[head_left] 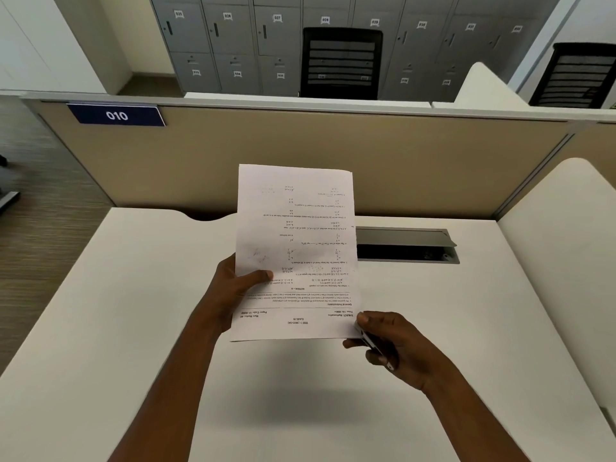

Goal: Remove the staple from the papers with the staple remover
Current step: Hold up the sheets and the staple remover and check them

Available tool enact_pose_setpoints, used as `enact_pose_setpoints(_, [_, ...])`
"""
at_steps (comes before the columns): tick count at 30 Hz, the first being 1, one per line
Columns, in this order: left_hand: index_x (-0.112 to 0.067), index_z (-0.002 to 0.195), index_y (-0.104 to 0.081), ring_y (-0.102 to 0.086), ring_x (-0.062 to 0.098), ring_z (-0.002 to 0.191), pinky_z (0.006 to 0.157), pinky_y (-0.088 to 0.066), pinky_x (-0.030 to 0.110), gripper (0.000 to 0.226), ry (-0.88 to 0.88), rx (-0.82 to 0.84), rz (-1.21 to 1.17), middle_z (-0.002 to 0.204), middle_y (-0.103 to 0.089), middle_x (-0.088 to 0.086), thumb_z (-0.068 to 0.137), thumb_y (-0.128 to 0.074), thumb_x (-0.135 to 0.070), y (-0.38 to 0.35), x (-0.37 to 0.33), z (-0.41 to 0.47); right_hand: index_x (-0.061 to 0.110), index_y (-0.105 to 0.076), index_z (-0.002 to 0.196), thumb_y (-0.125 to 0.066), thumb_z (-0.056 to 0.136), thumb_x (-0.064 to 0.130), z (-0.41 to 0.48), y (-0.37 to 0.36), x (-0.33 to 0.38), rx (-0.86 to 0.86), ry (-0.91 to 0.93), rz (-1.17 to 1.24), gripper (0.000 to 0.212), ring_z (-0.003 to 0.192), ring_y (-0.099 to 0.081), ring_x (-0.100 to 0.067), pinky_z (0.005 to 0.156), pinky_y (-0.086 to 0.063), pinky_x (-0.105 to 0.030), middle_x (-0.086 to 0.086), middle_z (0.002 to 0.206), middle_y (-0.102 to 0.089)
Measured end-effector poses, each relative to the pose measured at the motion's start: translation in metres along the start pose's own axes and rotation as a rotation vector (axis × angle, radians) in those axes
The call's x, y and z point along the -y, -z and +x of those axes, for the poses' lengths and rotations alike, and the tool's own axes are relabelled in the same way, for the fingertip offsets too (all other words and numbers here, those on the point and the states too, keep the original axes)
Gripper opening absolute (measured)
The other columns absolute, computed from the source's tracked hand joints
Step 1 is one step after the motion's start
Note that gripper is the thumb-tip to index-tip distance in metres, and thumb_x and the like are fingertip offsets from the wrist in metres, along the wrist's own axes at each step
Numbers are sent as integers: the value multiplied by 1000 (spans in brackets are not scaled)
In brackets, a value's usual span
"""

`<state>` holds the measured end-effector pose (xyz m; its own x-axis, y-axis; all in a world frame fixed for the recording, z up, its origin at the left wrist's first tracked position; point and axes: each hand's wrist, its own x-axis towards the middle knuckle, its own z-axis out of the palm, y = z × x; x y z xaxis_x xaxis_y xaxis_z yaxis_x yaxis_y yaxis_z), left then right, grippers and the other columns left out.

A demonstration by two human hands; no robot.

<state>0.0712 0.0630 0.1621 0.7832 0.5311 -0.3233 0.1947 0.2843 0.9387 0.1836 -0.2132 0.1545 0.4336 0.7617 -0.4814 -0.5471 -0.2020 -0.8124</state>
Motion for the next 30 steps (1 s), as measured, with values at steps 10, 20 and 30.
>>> enact_pose_setpoints(10, [-10,115,-68,-76,34,91,77,-64,44,33,-7,-11,18,106,-79,9,86,-71,5,2,0,2,-1,-71,110,-60,94,24,4,1,2,-16,12,-80,32,92,-69,-26,44,-28,-20,-24,124,-64])
enact_pose_setpoints(20, [-10,115,-67,-76,34,88,73,-64,42,33,0,-9,0,105,-79,9,86,-72,6,-1,0,5,-5,-69,112,-61,90,24,8,0,4,-43,38,-152,37,83,-71,-24,43,-27,-20,-14,100,-75])
enact_pose_setpoints(30, [-13,109,-68,-77,30,85,69,-64,38,31,2,-14,-28,101,-80,7,85,-71,7,-1,0,6,6,-71,115,-54,99,26,8,7,1,-8,64,-21,30,94,-63,-26,50,-30,-24,-16,112,-70])
